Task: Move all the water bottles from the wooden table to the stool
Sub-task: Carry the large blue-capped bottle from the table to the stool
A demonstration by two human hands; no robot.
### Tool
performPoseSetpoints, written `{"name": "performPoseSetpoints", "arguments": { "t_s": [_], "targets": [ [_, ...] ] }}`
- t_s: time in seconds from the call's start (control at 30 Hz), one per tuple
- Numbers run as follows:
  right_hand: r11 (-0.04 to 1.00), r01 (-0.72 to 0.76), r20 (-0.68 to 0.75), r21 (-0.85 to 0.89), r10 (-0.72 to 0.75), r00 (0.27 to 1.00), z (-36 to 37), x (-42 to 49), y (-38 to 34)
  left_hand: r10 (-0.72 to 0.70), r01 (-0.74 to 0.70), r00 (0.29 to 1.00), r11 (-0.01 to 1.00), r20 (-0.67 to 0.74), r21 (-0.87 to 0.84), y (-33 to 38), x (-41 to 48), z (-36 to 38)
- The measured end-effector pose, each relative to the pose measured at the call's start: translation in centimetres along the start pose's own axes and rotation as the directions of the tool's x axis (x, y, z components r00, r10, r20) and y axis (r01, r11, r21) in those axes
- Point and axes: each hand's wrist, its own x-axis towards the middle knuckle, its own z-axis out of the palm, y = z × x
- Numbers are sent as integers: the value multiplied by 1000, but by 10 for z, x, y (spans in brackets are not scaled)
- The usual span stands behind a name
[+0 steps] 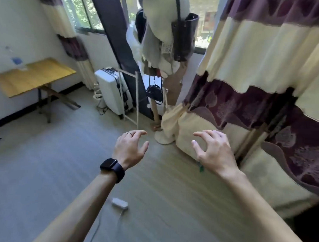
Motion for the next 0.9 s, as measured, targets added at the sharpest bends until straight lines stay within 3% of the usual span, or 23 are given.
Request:
{"name": "performPoseSetpoints", "arguments": {
  "t_s": [0.2, 0.43, 0.9],
  "targets": [
    [956, 285, 102, 63, -290, 951, 56, 80, -97, -222, 236, 955, 971, -195, 49, -86, 11, -57],
    [874, 476, 175, 97, -486, 857, 134, 175, -210, -406, 428, 861, 904, -305, 7, -195, 47, -94],
    [753, 597, 212, 277, -654, 726, 268, 340, -366, -606, 656, 696, 754, -385, -1, -358, 136, -137]
  ]
}}
